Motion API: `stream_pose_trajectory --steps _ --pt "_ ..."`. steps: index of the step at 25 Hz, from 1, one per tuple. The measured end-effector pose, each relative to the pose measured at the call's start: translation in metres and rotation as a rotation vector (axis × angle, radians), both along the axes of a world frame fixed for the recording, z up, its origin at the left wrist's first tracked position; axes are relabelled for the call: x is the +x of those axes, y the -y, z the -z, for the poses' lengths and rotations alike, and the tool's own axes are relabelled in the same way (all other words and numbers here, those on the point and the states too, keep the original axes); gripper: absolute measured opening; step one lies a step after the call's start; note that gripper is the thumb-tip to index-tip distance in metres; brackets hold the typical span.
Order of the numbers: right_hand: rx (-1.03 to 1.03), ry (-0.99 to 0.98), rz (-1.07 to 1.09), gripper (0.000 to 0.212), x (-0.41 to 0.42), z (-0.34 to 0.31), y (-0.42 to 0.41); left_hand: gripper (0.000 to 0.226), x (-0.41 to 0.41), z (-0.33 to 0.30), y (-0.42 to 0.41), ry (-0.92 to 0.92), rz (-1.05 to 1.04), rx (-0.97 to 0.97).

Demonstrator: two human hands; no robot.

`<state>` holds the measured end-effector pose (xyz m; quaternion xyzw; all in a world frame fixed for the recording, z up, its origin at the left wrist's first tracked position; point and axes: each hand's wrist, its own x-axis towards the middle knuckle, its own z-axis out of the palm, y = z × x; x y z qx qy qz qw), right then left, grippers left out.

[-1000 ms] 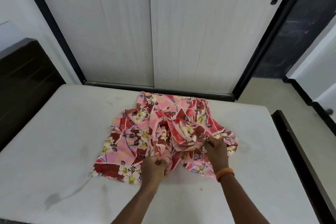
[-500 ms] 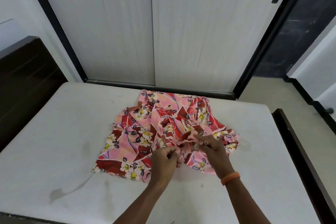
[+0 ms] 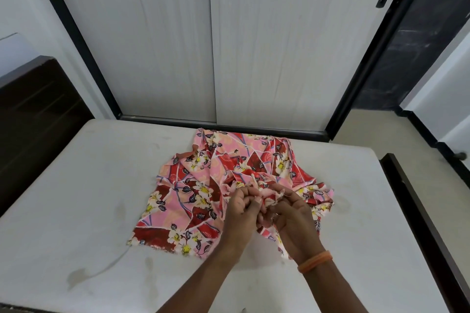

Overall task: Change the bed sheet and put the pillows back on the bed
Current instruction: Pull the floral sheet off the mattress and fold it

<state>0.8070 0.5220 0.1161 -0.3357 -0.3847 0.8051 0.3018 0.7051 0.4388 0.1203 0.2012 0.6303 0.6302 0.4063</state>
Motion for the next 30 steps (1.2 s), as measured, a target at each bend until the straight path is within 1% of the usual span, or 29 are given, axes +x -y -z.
stream_pose_trajectory --steps 2,6,9,12,14,17,19,20,22,25,26,28,30 --pt "-0.068 -0.069 0.011 0.020 -0.002 -0.005 0.006 0.011 0.001 -0.001 -0.001 0.050 -0.004 0.033" --pt "-0.022 -0.115 0.039 0.016 -0.004 -0.008 0.019 0.012 0.004 -0.005 -0.002 0.063 -0.022 0.069" --pt "0.073 -0.010 0.099 0.013 -0.006 -0.005 0.020 0.013 0.008 -0.007 -0.001 0.012 -0.047 0.051" --pt "0.108 0.023 0.071 0.025 -0.002 -0.007 0.011 0.010 0.004 -0.008 0.000 0.051 -0.049 0.092" --pt "0.202 0.090 0.081 0.029 0.004 -0.011 0.004 0.010 -0.001 -0.010 0.001 0.055 -0.054 0.111" --pt "0.446 0.293 0.246 0.033 0.010 -0.016 -0.010 0.011 -0.005 -0.013 0.002 0.049 -0.059 0.126" --pt "0.515 0.392 0.367 0.028 0.012 -0.017 -0.020 0.010 -0.005 -0.013 0.002 0.030 -0.035 0.121" --pt "0.510 0.396 0.391 0.026 0.012 -0.017 -0.022 0.010 -0.004 -0.014 0.001 0.017 -0.020 0.113" --pt "0.501 0.343 0.347 0.026 0.008 -0.019 -0.015 0.009 0.000 -0.016 -0.001 -0.004 0.015 0.091" --pt "0.574 0.275 0.167 0.027 -0.004 -0.017 0.011 0.008 0.011 -0.022 -0.006 -0.004 0.073 0.098" --pt "0.584 0.255 0.136 0.027 -0.006 -0.017 0.016 0.007 0.013 -0.024 -0.007 -0.002 0.081 0.107" --pt "0.578 0.206 0.053 0.023 -0.001 -0.015 0.017 0.007 0.015 -0.027 -0.008 0.009 0.076 0.110" --pt "0.597 0.162 -0.093 0.016 0.010 -0.015 0.014 0.011 0.015 -0.031 -0.007 0.020 0.069 0.087"
